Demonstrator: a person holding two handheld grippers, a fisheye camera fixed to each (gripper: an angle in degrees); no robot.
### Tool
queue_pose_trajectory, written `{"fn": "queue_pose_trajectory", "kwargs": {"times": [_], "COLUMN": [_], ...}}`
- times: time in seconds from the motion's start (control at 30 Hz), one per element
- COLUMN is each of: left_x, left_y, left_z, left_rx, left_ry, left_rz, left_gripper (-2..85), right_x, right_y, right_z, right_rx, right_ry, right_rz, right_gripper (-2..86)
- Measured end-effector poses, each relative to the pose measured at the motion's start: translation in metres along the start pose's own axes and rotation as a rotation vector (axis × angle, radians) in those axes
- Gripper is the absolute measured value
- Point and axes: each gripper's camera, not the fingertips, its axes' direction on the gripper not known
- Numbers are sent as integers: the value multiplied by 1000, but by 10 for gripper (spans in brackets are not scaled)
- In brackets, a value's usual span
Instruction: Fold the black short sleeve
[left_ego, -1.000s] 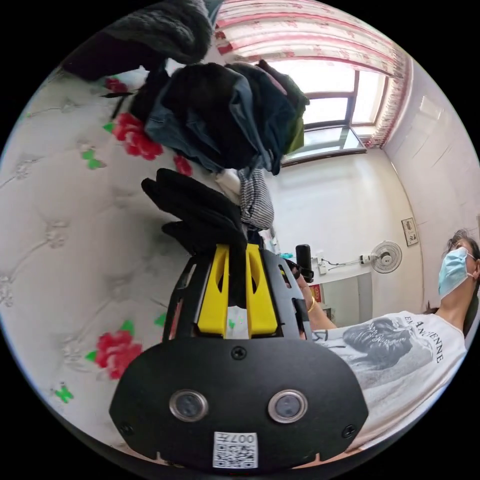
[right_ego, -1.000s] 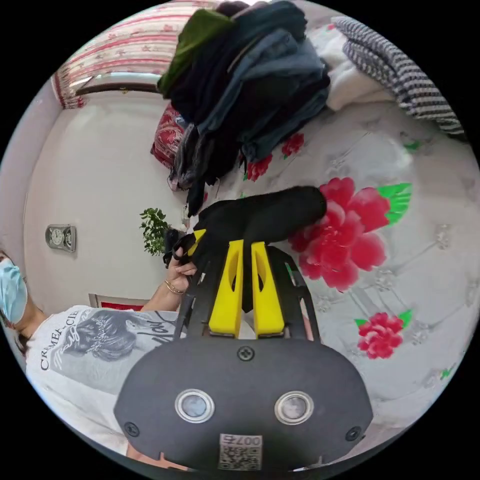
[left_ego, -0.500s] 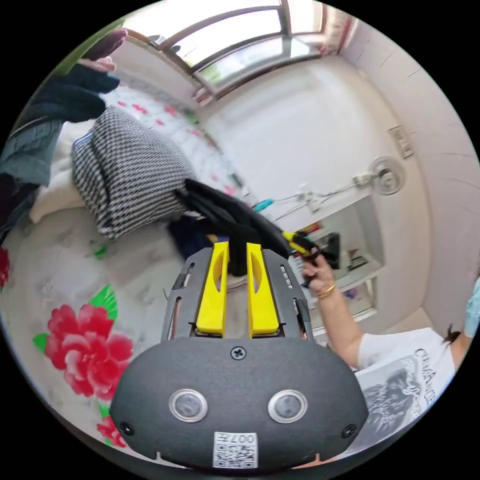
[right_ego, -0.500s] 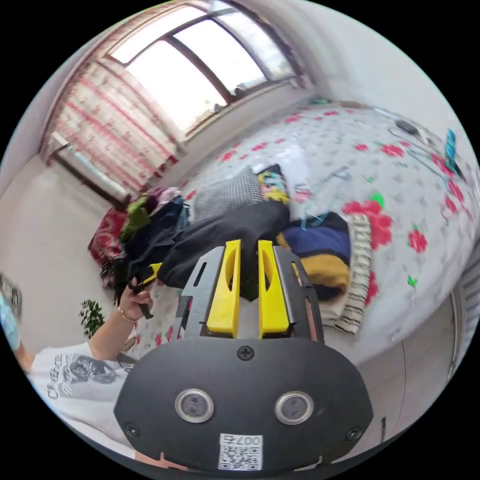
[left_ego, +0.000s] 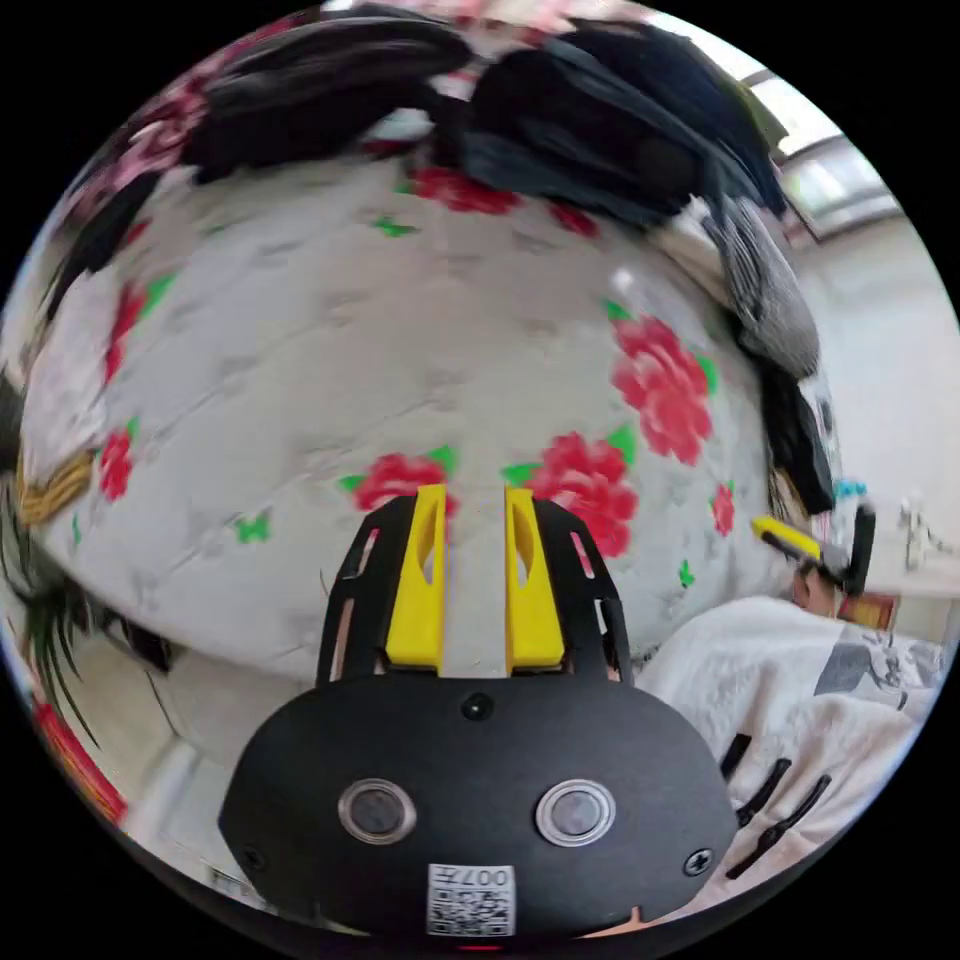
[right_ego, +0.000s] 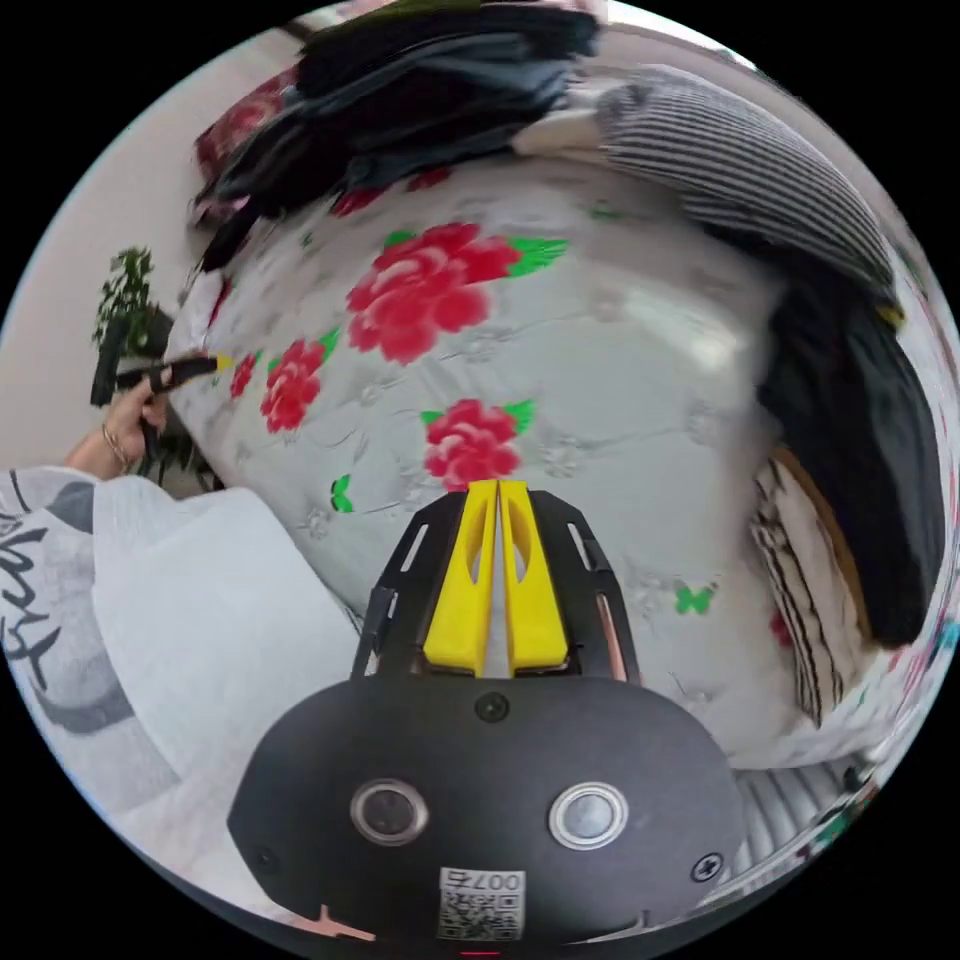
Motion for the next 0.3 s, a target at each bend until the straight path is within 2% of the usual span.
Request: {"fn": "queue_pose_trajectory", "kwargs": {"times": [0.13, 0.17, 0.3], "left_x": [-135, -170, -254], "left_y": [58, 73, 92], "left_z": [-69, -87, -132], "left_rx": [188, 242, 320], "left_ry": [-5, 5, -28], "left_rz": [-357, -434, -524], "left_gripper": [101, 107, 117], "right_x": [-62, -75, -93], "right_y": [-27, -27, -32], "right_z": [46, 44, 51], "right_rx": [-168, -103, -87], "right_ry": [51, 125, 200], "right_rz": [-119, -129, -114], "right_gripper": [-3, -3, -2]}}
